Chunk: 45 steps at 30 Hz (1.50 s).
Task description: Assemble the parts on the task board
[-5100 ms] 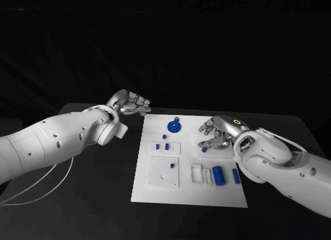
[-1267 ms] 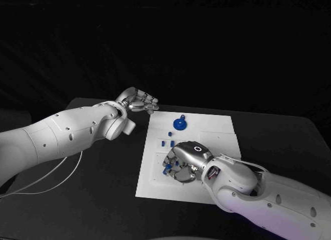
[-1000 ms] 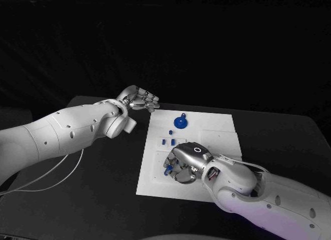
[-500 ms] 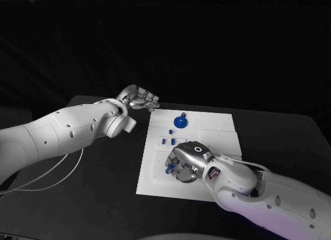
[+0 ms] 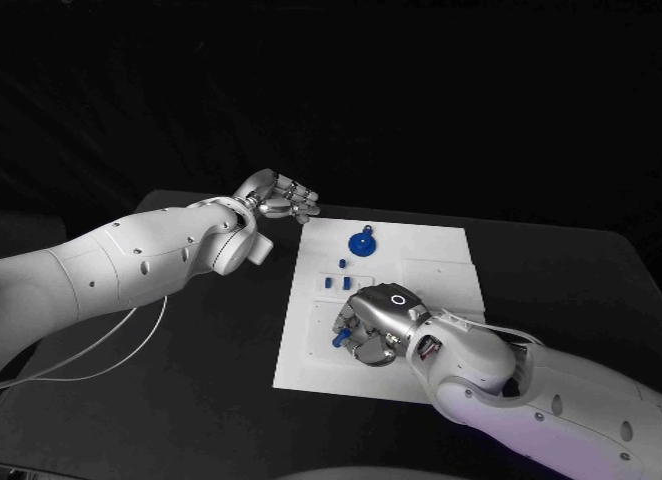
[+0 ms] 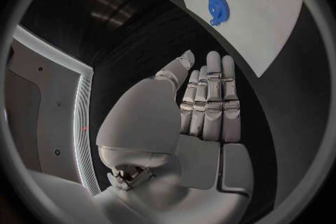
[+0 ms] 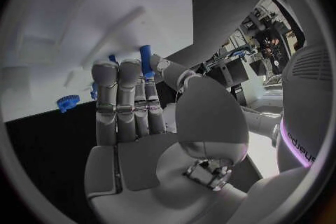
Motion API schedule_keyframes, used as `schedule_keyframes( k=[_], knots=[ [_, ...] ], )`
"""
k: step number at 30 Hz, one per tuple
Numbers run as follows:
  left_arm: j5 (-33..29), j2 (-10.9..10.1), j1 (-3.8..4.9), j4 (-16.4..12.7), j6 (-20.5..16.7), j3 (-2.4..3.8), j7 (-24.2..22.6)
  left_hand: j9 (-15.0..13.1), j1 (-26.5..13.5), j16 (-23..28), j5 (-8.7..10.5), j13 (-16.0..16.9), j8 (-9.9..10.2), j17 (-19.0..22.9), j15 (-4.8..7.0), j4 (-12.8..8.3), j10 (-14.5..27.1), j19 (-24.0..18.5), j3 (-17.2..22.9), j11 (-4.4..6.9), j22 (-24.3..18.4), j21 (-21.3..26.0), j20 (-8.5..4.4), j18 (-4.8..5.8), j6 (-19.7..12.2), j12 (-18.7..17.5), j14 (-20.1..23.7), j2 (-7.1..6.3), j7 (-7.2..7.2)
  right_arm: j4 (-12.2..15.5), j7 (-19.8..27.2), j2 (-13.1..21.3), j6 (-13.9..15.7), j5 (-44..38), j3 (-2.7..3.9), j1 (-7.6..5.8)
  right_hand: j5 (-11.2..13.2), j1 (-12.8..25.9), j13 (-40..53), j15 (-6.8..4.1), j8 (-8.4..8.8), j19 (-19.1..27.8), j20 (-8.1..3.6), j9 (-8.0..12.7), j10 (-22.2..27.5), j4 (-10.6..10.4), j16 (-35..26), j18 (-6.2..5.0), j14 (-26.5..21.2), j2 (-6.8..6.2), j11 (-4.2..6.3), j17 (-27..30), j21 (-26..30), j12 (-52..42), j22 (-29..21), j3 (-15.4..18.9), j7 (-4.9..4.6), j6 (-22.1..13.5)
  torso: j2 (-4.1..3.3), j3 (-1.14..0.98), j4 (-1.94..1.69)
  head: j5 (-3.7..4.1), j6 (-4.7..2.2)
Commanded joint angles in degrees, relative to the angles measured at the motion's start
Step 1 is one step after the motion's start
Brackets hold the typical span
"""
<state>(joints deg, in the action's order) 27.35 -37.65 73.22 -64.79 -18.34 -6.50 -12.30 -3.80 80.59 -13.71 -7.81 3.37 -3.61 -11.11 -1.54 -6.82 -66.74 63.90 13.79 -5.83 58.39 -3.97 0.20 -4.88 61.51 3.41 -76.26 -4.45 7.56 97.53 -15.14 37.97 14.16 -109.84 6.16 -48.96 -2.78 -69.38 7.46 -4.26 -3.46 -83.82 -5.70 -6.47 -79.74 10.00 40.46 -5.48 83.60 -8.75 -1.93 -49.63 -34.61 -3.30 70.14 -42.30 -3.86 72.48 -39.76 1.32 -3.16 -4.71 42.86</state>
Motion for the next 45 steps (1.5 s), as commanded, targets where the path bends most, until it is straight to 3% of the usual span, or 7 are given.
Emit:
schedule_keyframes(
  k=[1, 11, 18, 23, 31, 41, 45],
  knots=[
    [-0.5, 0.1, 0.02, -0.1, 0.6, 0.04, -0.3, 0.0, -0.3, 0.1, -0.22, 0.0, 0.0, -0.1, -0.02, 0.3, 0.2, 0.3, 0.1, 0.01, 0.0, 0.1, 0.20, 0.58, 0.0, 0.1, -0.2, 0.43, 0.16, -0.3, -0.8, 0.0, -2.2, -1.2, -0.02, 0.08, -0.2, -0.4, 0.0, -0.41, -0.26, -2.7, -0.34, -0.1, -2.6, 0.0, -0.2, -0.99, 0.1, 0.93, 2.12, 0.0, 0.1, -0.2, 0.1, -0.4, 0.03, 0.4, 0.00, 0.01, -0.03, -0.02, -0.01],
    [-0.5, 0.2, 0.02, 0.0, 0.7, 0.04, -0.3, 0.0, -0.3, 0.1, -0.22, 0.0, 0.0, -0.1, -0.02, 0.3, 0.2, 0.3, 0.1, 0.01, 0.0, 0.1, 0.20, 0.58, 0.0, 0.1, -0.2, 0.43, 0.16, -0.8, -1.9, -1.4, -5.0, -2.6, -0.43, 0.07, -0.3, -0.4, 0.1, -0.37, -0.26, -2.6, -0.29, -0.1, -2.5, 0.0, -0.3, -0.96, 0.1, 0.90, 2.10, 0.1, 0.5, -0.2, 0.1, 0.0, 0.00, 0.4, 0.00, 0.00, -0.04, -0.01, 0.00],
    [-0.5, 0.2, 0.02, 0.0, 0.8, 0.03, -0.2, 0.0, -0.3, 0.1, -0.22, 0.0, 0.0, -0.1, -0.02, 0.3, 0.2, 0.3, 0.1, 0.01, 0.0, 0.1, 0.20, 0.58, 0.0, 0.1, -0.2, 0.43, 0.16, -0.9, -2.2, -2.0, -4.6, -2.6, -0.95, 0.07, -1.3, 0.1, 0.1, -0.34, -0.25, -2.6, -0.24, 0.0, -2.1, -0.1, -0.4, -1.04, 0.1, 0.28, 2.06, 0.2, 1.3, -0.2, -0.2, 0.6, -0.10, 0.1, 0.01, 0.02, -0.02, -0.03, 0.00],
    [-0.5, 0.2, 0.02, 0.0, 0.9, 0.03, -0.1, 0.0, -0.3, 0.1, -0.22, 0.0, 0.0, -0.1, -0.02, 0.3, 0.2, 0.3, 0.1, 0.01, 0.0, 0.1, 0.20, 0.58, 0.0, 0.1, -0.2, 0.43, 0.16, -1.0, -1.8, -2.2, -3.7, -1.3, -1.08, 0.06, -2.1, 1.1, 0.1, -0.23, -0.20, -2.8, -0.13, 1.6, -2.0, -2.3, -0.4, -0.94, 0.4, -0.80, 2.24, 0.6, 1.6, -0.2, -0.6, 11.1, -0.09, -2.8, 0.00, 0.01, -0.03, 0.00, 0.00],
    [-0.5, 0.1, 0.02, 0.1, 1.0, 0.03, -0.1, 0.0, -0.5, 0.1, -0.09, 0.0, 0.0, -0.1, -0.08, 0.6, 0.3, 0.3, 0.1, 0.00, -0.7, 0.1, 0.26, 0.63, 0.0, 0.1, -0.1, 0.45, 0.15, -1.1, -1.3, -2.1, -2.7, -0.1, -1.14, 0.06, -1.5, 0.9, -0.1, -0.15, -0.17, -2.9, -0.05, 2.5, -2.6, -4.8, 0.2, -1.14, 0.5, -1.10, 2.09, 0.6, 0.6, -0.2, -0.8, 20.1, -0.41, -5.4, 0.00, -0.01, -0.01, 0.05, -0.06],
    [-0.5, 0.1, 0.03, 0.0, 1.1, 0.03, 0.0, 0.0, -0.5, 0.1, -0.09, 0.0, 0.0, -0.1, -0.08, 0.6, 0.3, 0.3, 0.1, 0.00, -0.7, 0.1, 0.26, 0.63, 0.0, 0.1, -0.1, 0.45, 0.15, -0.9, -1.6, -1.8, 0.1, 0.4, -1.15, 0.07, -1.0, -0.2, 0.0, -0.30, -0.17, -2.9, -0.15, 2.5, -2.8, -6.4, 0.6, -1.28, 0.5, -0.89, 2.29, 0.9, 0.1, -0.2, -1.2, 25.1, -0.26, -8.2, 0.00, 0.00, -0.01, 0.08, -0.24],
    [-0.5, 0.1, 0.03, 0.0, 1.1, 0.03, 0.0, 0.0, -0.5, 0.1, -0.09, 0.0, 0.0, -0.1, -0.08, 0.6, 0.3, 0.3, 0.1, 0.00, -0.7, 0.1, 0.26, 0.63, 0.0, 0.1, -0.1, 0.45, 0.15, -0.7, -2.0, -1.6, 2.1, 0.4, -1.15, 0.07, -1.0, -0.8, 0.3, -0.45, -0.19, -2.9, -0.27, 2.6, -2.9, -7.0, 0.7, -1.27, 0.5, -0.99, 2.56, 1.0, -0.3, -0.2, -1.3, 26.3, 0.40, -10.5, -0.01, -0.02, 0.01, 0.15, -0.37]
  ],
)
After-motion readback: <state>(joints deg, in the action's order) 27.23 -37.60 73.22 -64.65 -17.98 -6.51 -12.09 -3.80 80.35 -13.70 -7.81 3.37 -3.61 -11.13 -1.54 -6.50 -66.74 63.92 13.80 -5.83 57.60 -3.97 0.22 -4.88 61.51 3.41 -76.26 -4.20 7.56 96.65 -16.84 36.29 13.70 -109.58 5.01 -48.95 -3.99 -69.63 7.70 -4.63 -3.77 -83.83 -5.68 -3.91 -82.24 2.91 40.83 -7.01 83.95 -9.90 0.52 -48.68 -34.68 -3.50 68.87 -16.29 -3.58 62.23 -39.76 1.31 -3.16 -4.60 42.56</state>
